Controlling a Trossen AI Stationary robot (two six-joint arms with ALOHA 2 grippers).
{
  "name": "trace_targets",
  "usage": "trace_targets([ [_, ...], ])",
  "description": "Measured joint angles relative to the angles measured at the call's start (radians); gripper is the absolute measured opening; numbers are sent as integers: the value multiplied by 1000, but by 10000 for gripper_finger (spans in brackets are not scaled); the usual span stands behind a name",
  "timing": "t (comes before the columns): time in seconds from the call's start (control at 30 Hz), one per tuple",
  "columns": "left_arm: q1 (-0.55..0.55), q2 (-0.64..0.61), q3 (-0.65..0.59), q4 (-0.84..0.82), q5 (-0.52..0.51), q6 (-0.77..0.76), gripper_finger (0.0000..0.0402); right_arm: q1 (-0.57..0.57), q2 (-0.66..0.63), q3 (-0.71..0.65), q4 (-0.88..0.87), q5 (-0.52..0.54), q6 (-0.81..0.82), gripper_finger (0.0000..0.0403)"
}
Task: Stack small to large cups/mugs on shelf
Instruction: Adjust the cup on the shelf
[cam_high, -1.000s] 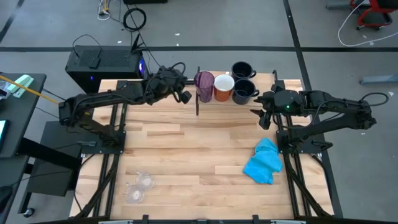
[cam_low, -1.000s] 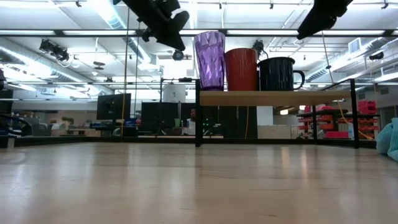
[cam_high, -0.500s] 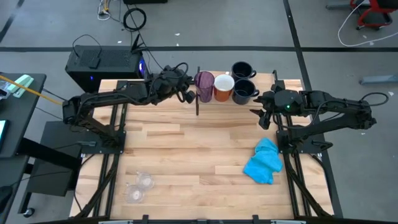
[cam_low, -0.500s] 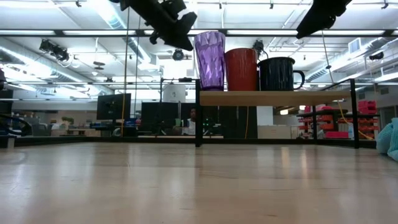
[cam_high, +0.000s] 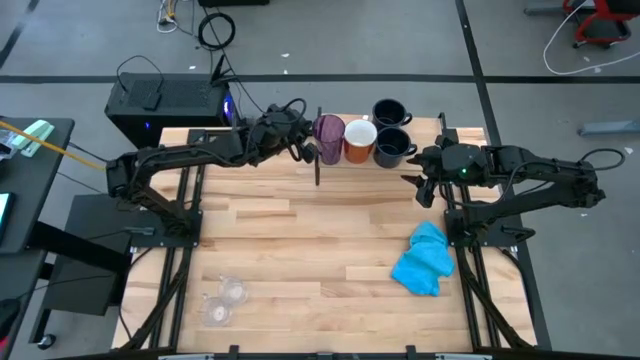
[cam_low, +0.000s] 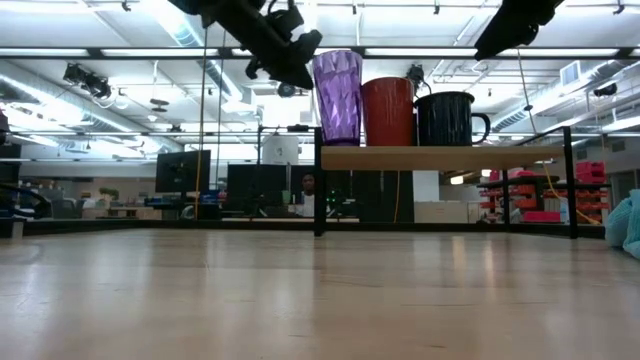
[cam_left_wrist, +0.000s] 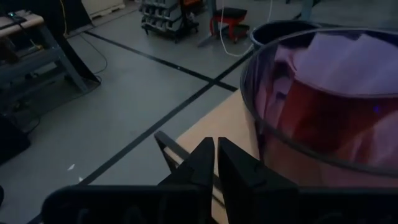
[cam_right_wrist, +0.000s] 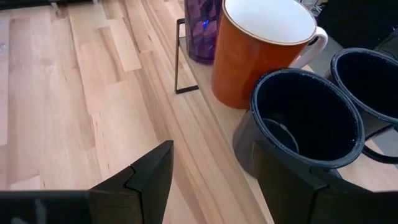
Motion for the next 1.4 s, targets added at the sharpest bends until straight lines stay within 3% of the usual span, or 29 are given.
trace_targets([
  [1.4, 1, 22, 1, 54, 15, 1, 26, 0, 0, 0, 12, 0, -16, 224],
])
